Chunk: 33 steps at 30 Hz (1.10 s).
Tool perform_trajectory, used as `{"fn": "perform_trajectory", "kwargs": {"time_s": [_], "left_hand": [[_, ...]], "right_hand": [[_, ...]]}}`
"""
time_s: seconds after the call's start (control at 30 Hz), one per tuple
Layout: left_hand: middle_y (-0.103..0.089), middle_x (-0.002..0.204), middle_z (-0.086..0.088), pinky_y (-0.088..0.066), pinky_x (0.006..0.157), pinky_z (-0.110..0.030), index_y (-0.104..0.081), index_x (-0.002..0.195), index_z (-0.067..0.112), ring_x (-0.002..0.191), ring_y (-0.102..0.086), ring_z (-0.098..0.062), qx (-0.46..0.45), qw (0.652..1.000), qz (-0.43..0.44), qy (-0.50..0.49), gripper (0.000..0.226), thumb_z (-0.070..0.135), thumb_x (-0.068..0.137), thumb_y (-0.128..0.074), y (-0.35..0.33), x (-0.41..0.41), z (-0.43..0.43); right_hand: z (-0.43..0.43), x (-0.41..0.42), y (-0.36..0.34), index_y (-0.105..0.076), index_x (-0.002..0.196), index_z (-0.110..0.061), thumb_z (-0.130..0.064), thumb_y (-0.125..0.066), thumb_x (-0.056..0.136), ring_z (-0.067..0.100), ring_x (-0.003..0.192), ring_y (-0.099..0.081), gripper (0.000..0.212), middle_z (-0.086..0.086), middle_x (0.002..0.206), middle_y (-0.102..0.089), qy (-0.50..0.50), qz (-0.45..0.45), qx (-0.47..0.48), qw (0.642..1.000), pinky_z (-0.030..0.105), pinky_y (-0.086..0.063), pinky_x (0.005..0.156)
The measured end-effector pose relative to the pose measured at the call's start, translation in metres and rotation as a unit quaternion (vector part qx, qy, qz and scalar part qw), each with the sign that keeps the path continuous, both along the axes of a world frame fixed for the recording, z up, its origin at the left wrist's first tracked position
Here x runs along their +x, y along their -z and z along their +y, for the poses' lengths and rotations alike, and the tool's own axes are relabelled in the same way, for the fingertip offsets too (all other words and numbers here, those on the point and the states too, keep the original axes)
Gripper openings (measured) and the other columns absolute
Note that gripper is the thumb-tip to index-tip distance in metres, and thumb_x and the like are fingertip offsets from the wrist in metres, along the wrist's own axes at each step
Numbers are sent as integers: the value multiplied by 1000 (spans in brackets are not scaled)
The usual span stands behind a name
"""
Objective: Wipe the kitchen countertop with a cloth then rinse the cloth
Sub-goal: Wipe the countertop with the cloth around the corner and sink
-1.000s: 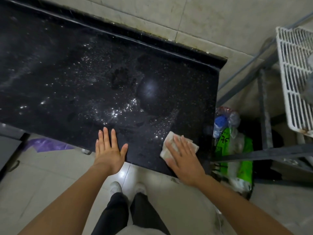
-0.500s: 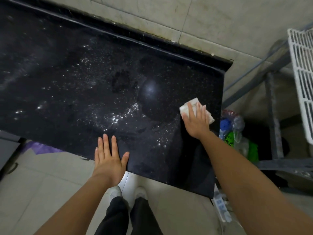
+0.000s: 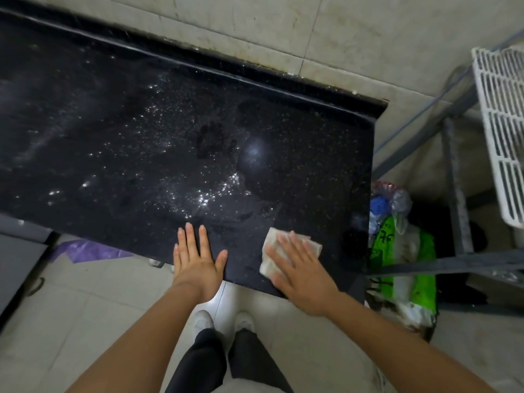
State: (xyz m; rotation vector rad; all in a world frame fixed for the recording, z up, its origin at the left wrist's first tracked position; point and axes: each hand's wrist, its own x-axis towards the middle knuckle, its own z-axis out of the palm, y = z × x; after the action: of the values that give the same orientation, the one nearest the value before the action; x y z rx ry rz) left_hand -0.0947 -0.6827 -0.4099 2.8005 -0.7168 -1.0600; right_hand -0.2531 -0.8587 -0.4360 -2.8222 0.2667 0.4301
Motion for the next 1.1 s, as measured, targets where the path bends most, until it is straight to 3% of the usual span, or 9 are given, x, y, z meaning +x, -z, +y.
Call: {"fn": "perform_trajectory", "kwargs": {"time_s": [0.1,0.2,0.3,0.43,0.5,0.8,0.9,1.0,1.1], "left_hand": [[41,146,-12,18,114,-40,36,136,15,134,39,-27,-1,1000,3,5,69,53,97,-5,-1,0,0],[43,144,-12,18,114,-40,36,137,14,133,40,-26,-2,1000,2,5,69,53,96,-4,1,0,2],[48,137,-10,18,114,-41,39,132,15,128,44,-24,-5,1000,-2,7,67,53,96,-3,5,1,1],[49,134,-9,19,112,-40,40,130,15,126,45,-24,-9,1000,-11,7,67,53,96,-3,9,2,1],[49,135,-9,19,111,-40,40,130,15,126,44,-24,-8,1000,-14,6,67,53,96,-3,10,2,1],[43,143,-11,19,112,-39,34,139,14,133,40,-25,-4,1000,-11,7,69,53,97,-5,7,2,2],[39,147,-12,18,112,-39,31,142,14,135,38,-26,-3,1000,-12,9,71,54,96,-5,7,2,3],[39,148,-11,18,112,-39,30,143,14,135,37,-26,-7,1000,-13,11,72,56,96,-5,7,3,4],[38,149,-11,18,112,-39,29,144,14,136,36,-26,-14,1000,-19,11,72,56,96,-6,8,2,4]], "right_hand": [[0,-18,-2,7,148,-41,-55,-13,99,22,145,17,55,0,158,8,-75,-1,12,997,34,12,115],[-23,-5,-8,3,149,-38,-60,-10,96,24,144,17,59,0,158,6,-116,4,-23,993,33,13,115],[-59,38,-5,12,147,-35,-70,16,79,20,140,26,77,4,160,12,26,35,-36,998,33,18,113],[-87,104,-3,7,151,-33,-49,-14,100,24,143,24,57,6,159,17,220,47,4,974,38,15,114],[-81,123,-3,8,151,-31,-46,-16,101,28,142,26,57,8,158,18,270,46,16,962,43,15,114],[18,37,-1,0,150,-37,-57,4,94,24,144,20,60,3,160,5,-9,-18,7,1000,40,11,116],[18,3,0,6,147,-41,-57,-3,97,25,146,9,53,1,159,-2,-52,-26,-4,998,35,7,114],[-2,-25,4,8,149,-39,-54,-6,100,24,147,-2,53,3,158,-9,-12,-31,-44,998,36,-1,113],[-28,-55,10,8,148,-41,-57,-5,98,22,147,2,54,0,158,-2,165,-29,-48,985,33,5,116]]}}
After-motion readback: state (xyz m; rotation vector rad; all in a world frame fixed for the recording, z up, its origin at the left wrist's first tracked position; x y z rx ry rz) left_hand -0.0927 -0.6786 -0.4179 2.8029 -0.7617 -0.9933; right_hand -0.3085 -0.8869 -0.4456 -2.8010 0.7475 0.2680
